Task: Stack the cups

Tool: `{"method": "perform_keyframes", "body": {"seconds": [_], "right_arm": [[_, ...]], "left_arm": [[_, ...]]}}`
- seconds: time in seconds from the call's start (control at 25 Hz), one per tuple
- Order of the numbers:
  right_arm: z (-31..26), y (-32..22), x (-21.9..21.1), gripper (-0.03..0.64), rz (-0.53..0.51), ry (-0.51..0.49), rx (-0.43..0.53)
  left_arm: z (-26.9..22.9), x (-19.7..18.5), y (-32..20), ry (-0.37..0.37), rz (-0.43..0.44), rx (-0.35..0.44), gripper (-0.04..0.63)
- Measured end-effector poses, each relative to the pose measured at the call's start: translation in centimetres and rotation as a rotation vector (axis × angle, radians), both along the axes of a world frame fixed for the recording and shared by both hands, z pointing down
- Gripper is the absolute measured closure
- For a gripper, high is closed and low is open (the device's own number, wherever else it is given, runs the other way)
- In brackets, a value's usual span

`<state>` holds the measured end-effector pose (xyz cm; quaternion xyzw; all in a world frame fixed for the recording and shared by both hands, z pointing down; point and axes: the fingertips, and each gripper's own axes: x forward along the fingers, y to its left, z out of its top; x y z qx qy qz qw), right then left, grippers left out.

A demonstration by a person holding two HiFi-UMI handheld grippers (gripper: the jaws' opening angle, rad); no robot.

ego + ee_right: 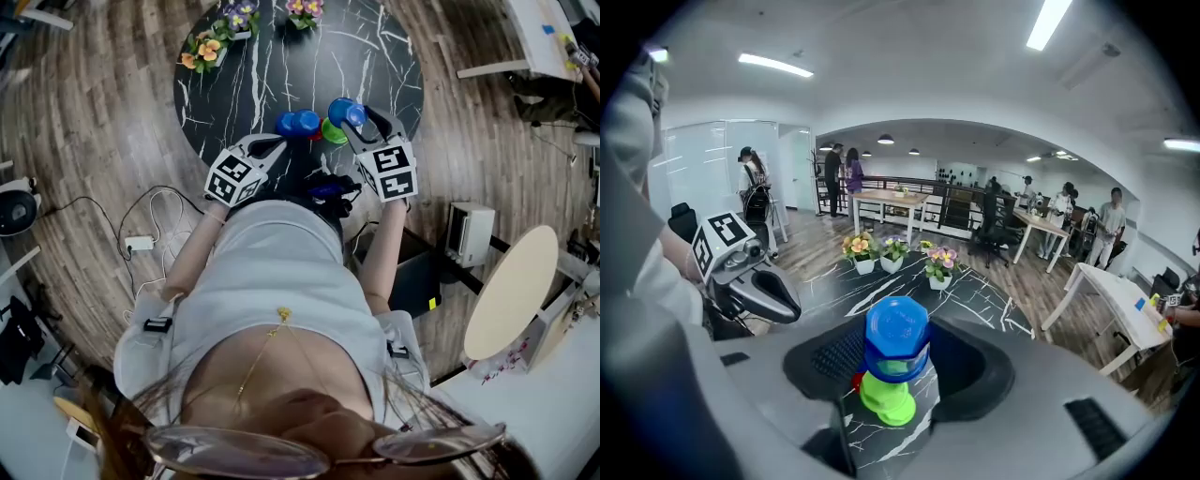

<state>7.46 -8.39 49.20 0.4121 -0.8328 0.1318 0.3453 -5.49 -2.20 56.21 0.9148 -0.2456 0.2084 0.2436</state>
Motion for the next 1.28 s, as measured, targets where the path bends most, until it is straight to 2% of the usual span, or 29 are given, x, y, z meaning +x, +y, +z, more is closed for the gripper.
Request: {"method": "perform_keyframes", "body": {"seconds": [0.52,1.28], "right_arm": [[0.7,1.2,-3.1,0.394,-0.106,0.03,-0.063],[2.6,1.6,-4.0,0.394,-0.138,0.06,-0.107]], "left_arm": [[0.1,-0.2,-0.1,-0.001,-0.007,-0.009,0.561],[0.4,-0.4,-0.1,-0.005,-0.006,-0.019,0.561]]}}
